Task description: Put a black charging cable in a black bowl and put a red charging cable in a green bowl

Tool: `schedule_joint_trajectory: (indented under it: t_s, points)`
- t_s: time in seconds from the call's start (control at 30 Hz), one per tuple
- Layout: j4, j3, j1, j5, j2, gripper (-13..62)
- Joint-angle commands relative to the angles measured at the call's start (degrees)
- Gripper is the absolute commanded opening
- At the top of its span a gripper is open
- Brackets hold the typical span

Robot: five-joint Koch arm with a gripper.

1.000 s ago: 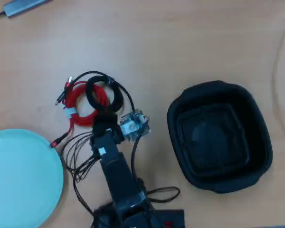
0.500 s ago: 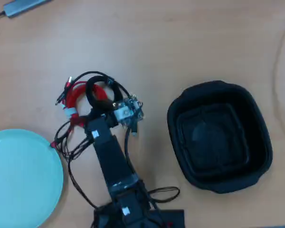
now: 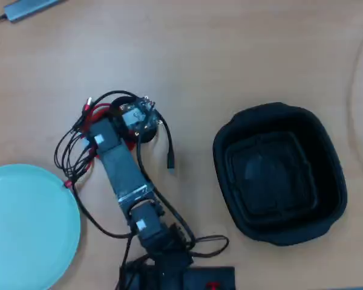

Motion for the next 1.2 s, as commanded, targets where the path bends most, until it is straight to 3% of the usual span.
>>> schedule_joint_trajectory:
  t_s: [0.0, 0.23, 1.0, 1.1, 1.17]
  points:
    - [-0.97, -4.83, -0.97, 2.90, -0.62, 33.4]
    - [-1.14, -4.92, -0.97, 11.87, -2.11, 33.3]
    - [-2.11, -9.67, -0.53, 7.38, -9.49, 32.3]
    - [-1.76, -9.40, -0.26, 7.38, -9.49, 23.7]
    - [-1.67, -9.14, 0.00, 7.29, -9.49, 13.0]
